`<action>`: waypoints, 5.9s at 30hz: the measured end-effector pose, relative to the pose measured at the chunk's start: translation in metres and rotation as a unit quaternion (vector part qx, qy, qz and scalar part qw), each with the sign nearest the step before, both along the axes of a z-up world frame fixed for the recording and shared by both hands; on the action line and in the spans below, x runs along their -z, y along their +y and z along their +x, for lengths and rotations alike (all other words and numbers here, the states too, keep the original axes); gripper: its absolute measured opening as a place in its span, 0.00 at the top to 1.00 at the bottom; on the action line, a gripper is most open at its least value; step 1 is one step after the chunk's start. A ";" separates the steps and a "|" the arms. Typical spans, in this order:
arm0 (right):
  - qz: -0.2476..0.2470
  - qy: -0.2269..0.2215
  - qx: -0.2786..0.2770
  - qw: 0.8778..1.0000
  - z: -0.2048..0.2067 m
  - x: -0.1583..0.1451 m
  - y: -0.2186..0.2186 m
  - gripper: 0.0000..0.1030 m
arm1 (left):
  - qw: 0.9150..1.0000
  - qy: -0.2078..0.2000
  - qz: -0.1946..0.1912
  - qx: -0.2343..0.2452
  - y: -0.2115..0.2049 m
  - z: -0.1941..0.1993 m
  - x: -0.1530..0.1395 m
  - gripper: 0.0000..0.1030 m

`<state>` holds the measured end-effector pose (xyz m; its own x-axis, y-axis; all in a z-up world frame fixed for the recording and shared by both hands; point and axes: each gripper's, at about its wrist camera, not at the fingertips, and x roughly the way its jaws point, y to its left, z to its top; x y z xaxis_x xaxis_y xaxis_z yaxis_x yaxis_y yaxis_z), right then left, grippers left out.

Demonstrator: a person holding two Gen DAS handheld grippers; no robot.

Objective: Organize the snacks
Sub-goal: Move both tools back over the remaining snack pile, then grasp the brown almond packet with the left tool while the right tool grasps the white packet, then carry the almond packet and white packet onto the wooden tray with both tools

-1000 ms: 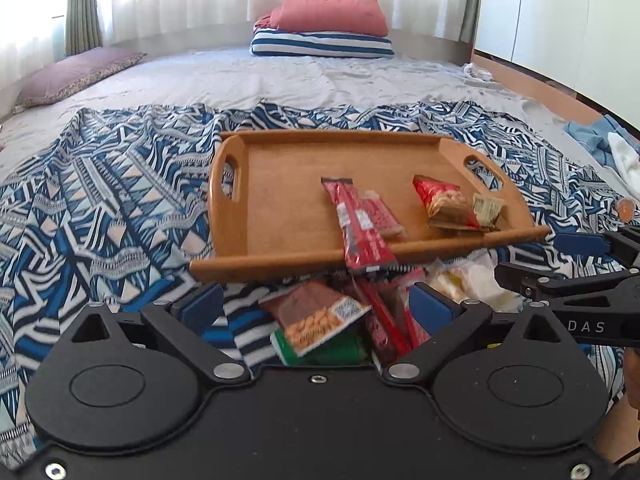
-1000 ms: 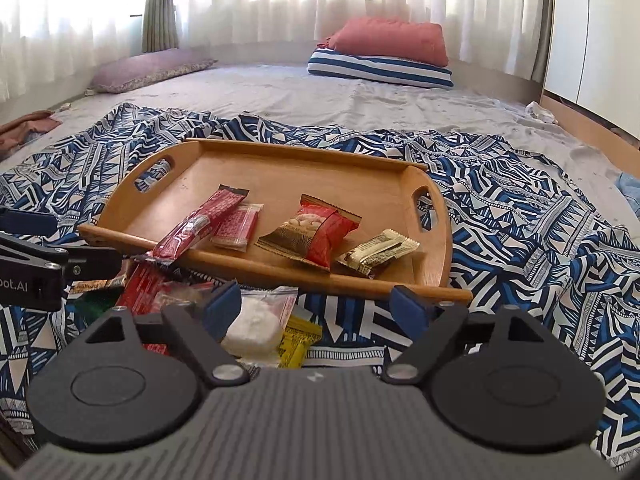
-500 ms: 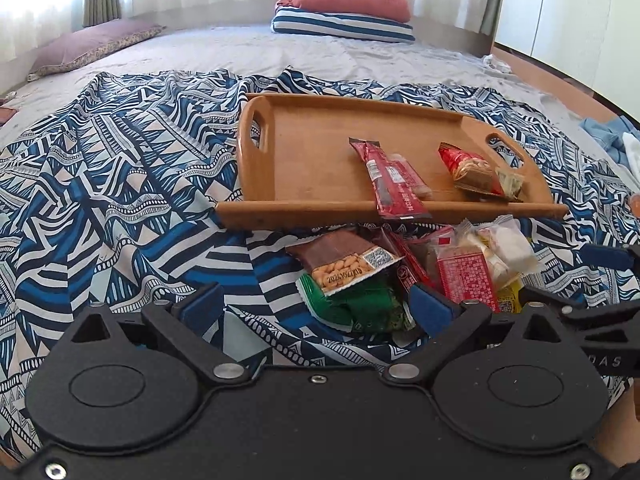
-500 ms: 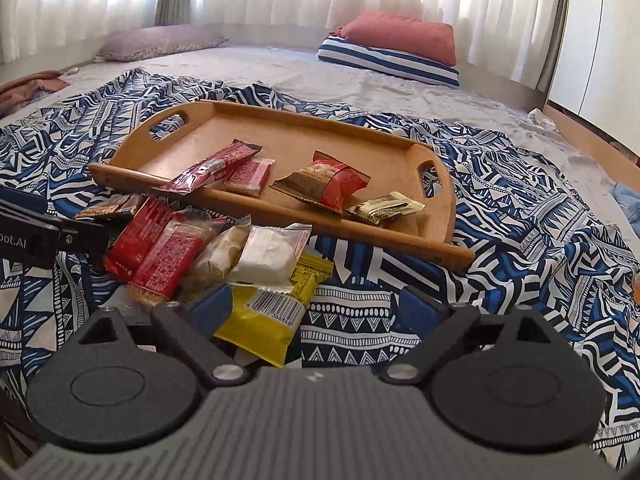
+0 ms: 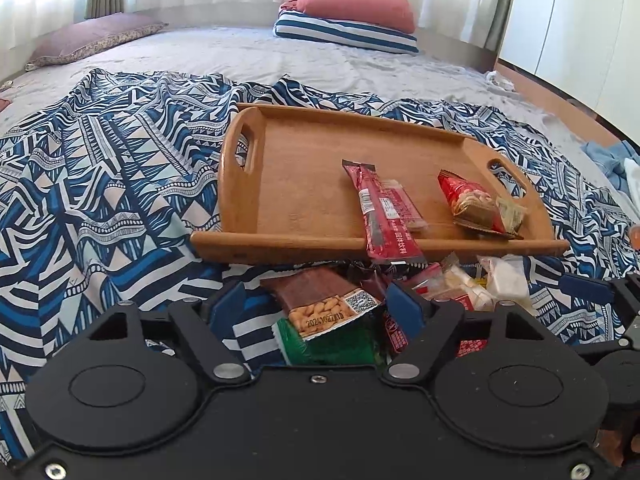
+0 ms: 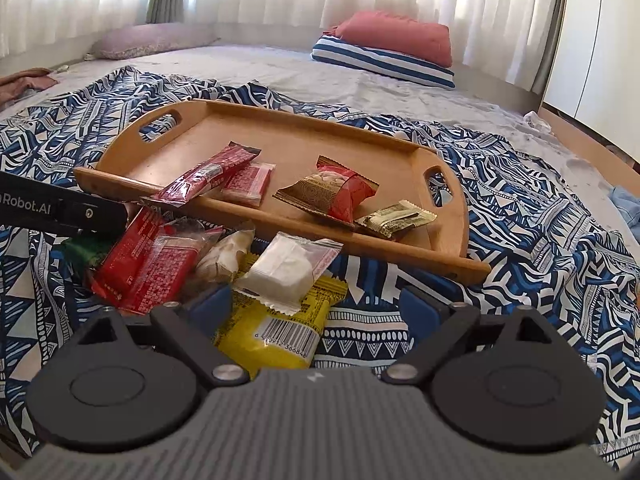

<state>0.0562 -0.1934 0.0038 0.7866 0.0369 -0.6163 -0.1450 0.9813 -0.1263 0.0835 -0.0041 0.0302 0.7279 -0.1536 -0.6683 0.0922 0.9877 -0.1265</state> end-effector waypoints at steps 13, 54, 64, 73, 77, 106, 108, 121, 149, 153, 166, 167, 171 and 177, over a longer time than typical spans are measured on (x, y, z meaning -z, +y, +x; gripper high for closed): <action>0.017 0.003 -0.010 1.000 0.015 0.002 0.009 0.10 | 1.000 0.001 -0.018 0.007 0.003 -0.003 0.006 0.52; 0.063 -0.025 0.035 0.997 -0.019 -0.014 -0.026 0.53 | 0.998 -0.035 0.043 0.017 0.009 -0.040 -0.013 0.85; 0.062 -0.010 0.055 0.997 -0.018 -0.012 -0.033 0.50 | 0.997 -0.046 0.063 0.022 0.002 -0.041 -0.004 0.45; 0.075 -0.004 0.069 0.995 -0.020 -0.008 -0.042 0.36 | 0.998 -0.031 0.062 0.012 -0.007 -0.028 0.009 0.44; 0.076 -0.004 0.083 0.994 -0.017 -0.006 -0.045 0.34 | 0.997 -0.041 0.061 0.021 -0.013 -0.031 0.005 0.22; 0.072 0.014 0.100 0.992 -0.005 0.003 -0.048 0.61 | 0.999 -0.006 0.047 -0.004 0.001 -0.016 0.011 0.52; 0.068 0.013 0.100 0.993 -0.006 0.003 -0.047 0.65 | 0.998 -0.015 0.055 0.000 -0.001 -0.020 0.007 0.54; 0.059 -0.008 0.088 0.994 -0.015 -0.012 -0.046 0.66 | 0.996 -0.026 0.086 0.022 -0.011 -0.024 0.003 0.54; 0.074 -0.014 0.103 0.992 -0.014 -0.014 -0.054 0.66 | 0.998 -0.041 0.052 0.012 -0.004 -0.028 -0.013 0.78; 0.082 -0.026 0.101 0.991 -0.011 -0.025 -0.057 0.66 | 0.997 -0.061 0.034 0.017 -0.001 -0.026 -0.032 0.78; 0.085 -0.012 0.131 0.988 0.051 -0.036 -0.077 0.66 | 0.998 -0.061 0.000 -0.005 0.002 0.045 -0.046 0.78; 0.082 -0.008 0.135 0.987 0.056 -0.034 -0.079 0.66 | 0.998 -0.057 -0.001 -0.007 0.002 0.050 -0.044 0.78; 0.070 0.004 0.139 0.988 0.072 -0.025 -0.081 0.66 | 0.999 -0.043 -0.001 -0.014 0.002 0.067 -0.033 0.78; 0.082 0.014 0.125 0.989 0.086 -0.019 -0.077 0.66 | 0.999 -0.040 -0.008 -0.013 -0.001 0.081 -0.025 0.78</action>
<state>0.1417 -0.2709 0.0229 0.7661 -0.0554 -0.6404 0.1039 0.9938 0.0384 0.1641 -0.0047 0.0552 0.7827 -0.1435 -0.6056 0.0760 0.9878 -0.1357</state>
